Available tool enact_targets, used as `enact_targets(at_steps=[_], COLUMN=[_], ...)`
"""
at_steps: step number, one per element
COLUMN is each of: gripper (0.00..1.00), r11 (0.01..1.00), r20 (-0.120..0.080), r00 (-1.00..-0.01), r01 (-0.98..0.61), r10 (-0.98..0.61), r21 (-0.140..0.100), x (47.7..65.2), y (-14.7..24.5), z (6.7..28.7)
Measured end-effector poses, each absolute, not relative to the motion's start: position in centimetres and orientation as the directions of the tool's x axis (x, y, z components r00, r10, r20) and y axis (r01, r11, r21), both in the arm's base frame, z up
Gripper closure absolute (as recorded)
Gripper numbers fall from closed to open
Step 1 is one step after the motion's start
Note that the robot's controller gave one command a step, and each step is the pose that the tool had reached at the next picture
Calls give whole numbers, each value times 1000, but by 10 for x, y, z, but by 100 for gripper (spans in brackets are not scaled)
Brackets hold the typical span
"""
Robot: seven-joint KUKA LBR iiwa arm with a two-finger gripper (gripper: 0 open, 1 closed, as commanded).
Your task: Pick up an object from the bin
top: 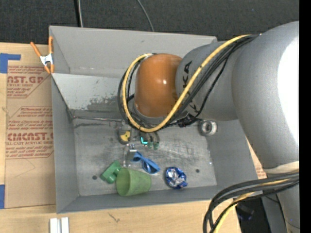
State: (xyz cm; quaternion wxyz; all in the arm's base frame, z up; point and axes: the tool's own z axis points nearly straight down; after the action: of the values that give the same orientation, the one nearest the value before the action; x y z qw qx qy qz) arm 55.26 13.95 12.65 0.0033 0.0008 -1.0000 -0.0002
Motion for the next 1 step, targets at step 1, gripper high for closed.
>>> enact_targets(at_steps=[1], gripper=[0], r11=[966], r20=[-7], r00=[-966], r01=[257], r10=[257], r21=[1], x=[560], y=[82], z=[79])
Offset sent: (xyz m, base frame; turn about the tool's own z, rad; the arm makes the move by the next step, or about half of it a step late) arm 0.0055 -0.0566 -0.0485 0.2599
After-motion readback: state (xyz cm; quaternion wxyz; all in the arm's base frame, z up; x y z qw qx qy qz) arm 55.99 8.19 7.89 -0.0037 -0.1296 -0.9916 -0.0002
